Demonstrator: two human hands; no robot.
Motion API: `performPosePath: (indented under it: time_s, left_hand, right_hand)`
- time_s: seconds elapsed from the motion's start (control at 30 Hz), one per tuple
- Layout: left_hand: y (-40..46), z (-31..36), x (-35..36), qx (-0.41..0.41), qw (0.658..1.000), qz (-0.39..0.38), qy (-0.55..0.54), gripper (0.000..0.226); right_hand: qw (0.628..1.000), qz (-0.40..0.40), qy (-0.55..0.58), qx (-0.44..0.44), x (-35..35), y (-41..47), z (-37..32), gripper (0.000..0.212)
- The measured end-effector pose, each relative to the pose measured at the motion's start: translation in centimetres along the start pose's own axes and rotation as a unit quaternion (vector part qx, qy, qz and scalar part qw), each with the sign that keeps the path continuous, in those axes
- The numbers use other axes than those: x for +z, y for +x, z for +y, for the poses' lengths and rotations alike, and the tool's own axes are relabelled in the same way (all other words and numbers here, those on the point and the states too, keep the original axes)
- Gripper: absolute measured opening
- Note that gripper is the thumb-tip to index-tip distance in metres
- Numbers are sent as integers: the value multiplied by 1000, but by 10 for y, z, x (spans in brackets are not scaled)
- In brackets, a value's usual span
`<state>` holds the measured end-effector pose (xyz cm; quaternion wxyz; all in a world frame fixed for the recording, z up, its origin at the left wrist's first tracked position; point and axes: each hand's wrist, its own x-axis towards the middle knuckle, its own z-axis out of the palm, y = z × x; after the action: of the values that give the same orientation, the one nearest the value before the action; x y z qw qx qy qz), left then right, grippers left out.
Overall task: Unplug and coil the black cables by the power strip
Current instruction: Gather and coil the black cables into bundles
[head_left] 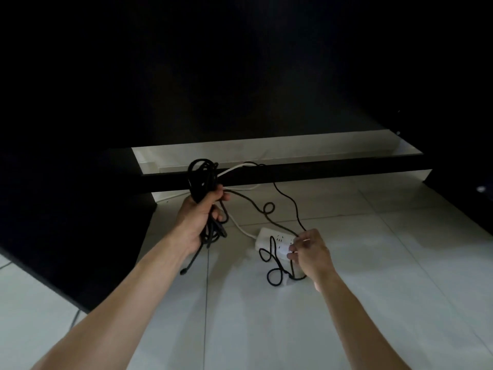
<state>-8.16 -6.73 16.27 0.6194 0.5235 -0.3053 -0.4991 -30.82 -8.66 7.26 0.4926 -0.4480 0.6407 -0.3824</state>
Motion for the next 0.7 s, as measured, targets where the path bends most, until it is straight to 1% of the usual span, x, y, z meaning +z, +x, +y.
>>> performPosePath:
  time_s: [0.13,0.27,0.37,0.47,0.57,0.63,0.7]
  left_hand:
    - [-5,-4,7,5,999,-38,24,11]
    - [-7,-4,10,3,997,-67,27,15]
    - [-10,-3,9,-21,996,-86,-9,17]
    - [-10,1,4,-75,987,-118,-76,19]
    - [-9,2,-2,-129,970,-163,-129,21]
    - [-9,4,-5,-152,957,-194,-154,21]
    - [-11,7,-9,-183,945,-223,-152,23]
  right_hand:
    - [997,-53,-50,-39,8,-4,-8,14]
    - [983,-165,-46,-61,13,-16,-31,19]
    - [967,-241,-15,-83,14,-22,-44,23]
    - [948,-304,-30,-91,15,-24,-46,24]
    - [945,-318,-26,-69,14,-23,-41,26]
    - [951,-303,-11,-58,14,-20,-36,27]
    - [956,-286,38,-43,15,-17,-32,29]
